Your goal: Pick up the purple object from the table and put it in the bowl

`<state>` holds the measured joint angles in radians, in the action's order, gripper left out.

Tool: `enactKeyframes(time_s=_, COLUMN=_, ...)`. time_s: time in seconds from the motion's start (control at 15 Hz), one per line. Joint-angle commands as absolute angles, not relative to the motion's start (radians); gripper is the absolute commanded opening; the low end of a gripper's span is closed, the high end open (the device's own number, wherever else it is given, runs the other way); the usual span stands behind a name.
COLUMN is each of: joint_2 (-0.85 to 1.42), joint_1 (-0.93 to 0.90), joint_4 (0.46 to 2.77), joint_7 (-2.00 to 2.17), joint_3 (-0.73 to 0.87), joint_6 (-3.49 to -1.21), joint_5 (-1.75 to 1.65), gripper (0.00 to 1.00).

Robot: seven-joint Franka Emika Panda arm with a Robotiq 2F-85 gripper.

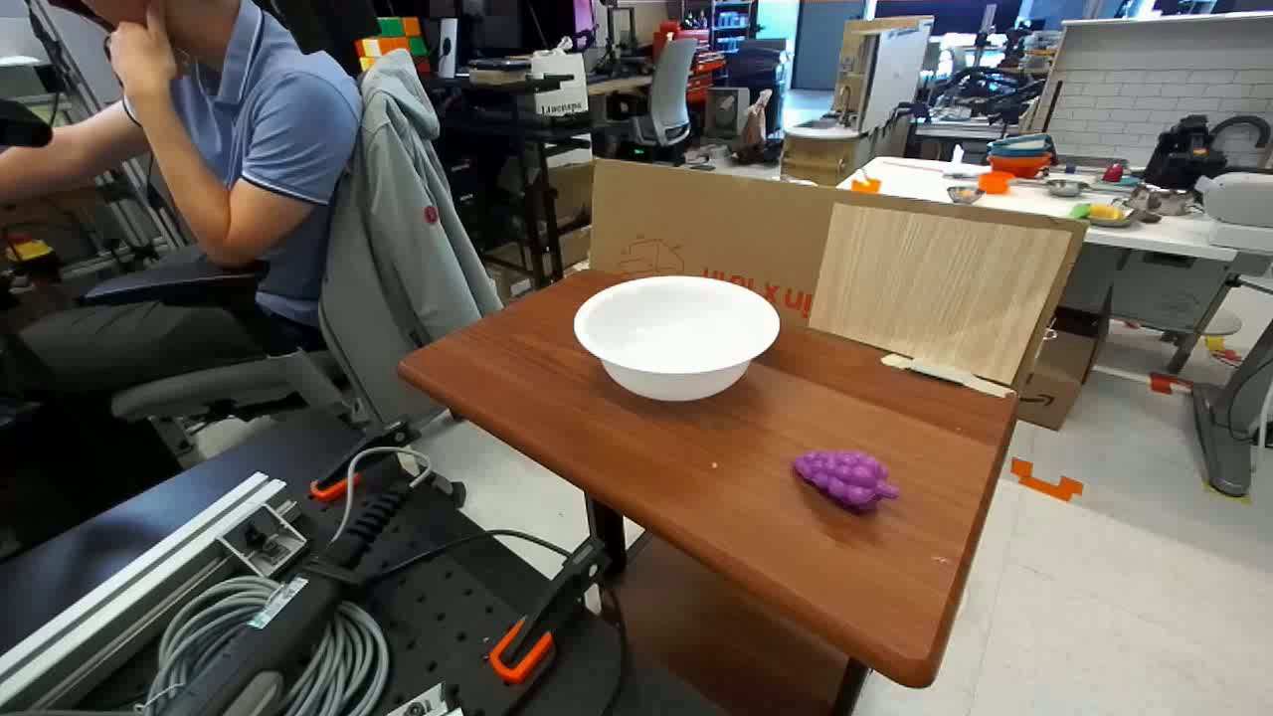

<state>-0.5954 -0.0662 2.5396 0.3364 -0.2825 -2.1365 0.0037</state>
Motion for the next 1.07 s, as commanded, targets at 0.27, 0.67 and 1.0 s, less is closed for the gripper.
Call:
enactKeyframes(time_s=0.27, joint_2=-0.593, joint_1=-0.080, joint_4=2.538, joint_7=0.343, joint_3=-0.270, joint_6=-2.134, joint_5=-0.005, gripper=1.00)
enactKeyframes(time_s=0.67, joint_2=-0.589, joint_1=-0.131, joint_4=2.531, joint_7=0.188, joint_3=-0.225, joint_6=-2.098, joint_5=0.012, gripper=1.00)
enactKeyframes(time_s=1.0, joint_2=-0.654, joint_1=-0.190, joint_4=2.581, joint_7=-0.128, joint_3=-0.102, joint_6=-2.122, joint_5=0.013, gripper=1.00)
